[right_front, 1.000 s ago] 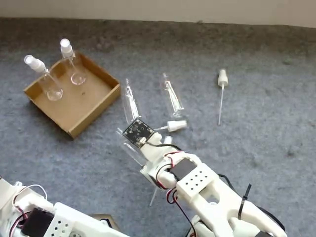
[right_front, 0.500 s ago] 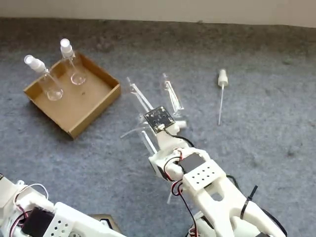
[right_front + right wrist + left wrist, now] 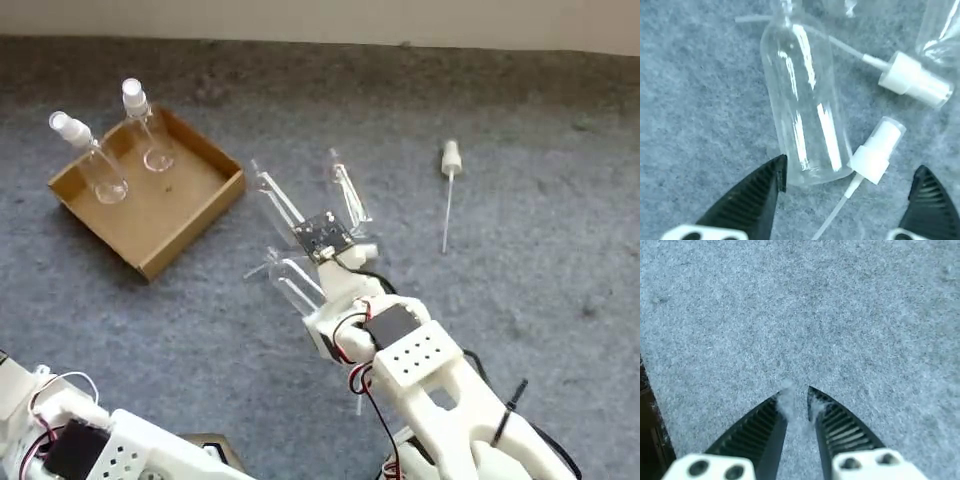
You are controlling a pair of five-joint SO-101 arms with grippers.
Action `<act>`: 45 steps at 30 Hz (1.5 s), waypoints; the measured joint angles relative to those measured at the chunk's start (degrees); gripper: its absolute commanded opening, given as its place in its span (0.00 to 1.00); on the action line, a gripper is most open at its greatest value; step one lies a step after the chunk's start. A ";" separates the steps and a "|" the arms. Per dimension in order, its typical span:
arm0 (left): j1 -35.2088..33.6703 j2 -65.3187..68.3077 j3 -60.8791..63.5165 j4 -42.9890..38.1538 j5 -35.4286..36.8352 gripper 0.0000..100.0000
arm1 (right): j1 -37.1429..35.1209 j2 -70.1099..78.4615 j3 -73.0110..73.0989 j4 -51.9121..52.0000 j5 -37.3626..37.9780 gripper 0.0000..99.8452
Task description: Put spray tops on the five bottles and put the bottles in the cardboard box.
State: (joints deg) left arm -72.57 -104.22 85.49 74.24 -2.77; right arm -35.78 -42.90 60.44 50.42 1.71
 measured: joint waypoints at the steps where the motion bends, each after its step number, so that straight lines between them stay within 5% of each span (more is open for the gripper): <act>1: 0.00 0.00 0.00 0.00 0.00 0.01 | 0.62 -1.67 -1.05 1.41 0.00 0.35; 12: 0.18 0.00 0.00 0.00 0.00 0.01 | 14.59 -27.25 -3.60 8.00 0.00 0.35; 15: 5.36 0.00 0.00 0.00 0.09 0.01 | 19.60 -32.00 -1.05 8.00 0.00 0.33; 23: 17.93 0.00 0.00 0.00 0.00 0.01 | 23.91 -34.55 5.89 8.00 -0.09 0.00; 29: 26.55 0.00 0.00 0.00 -1.58 0.01 | 27.78 -34.73 6.24 8.00 -0.09 0.00; 36: 38.24 0.00 0.00 0.00 -7.21 0.01 | 33.58 -34.73 17.67 -4.04 -3.52 0.00; 45: 41.05 -0.09 -13.98 7.21 -7.47 0.01 | 38.59 -34.73 26.99 -14.86 -6.24 0.00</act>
State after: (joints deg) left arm -31.52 -104.31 71.52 81.45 -10.24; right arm 2.81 -77.63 87.43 35.56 -4.53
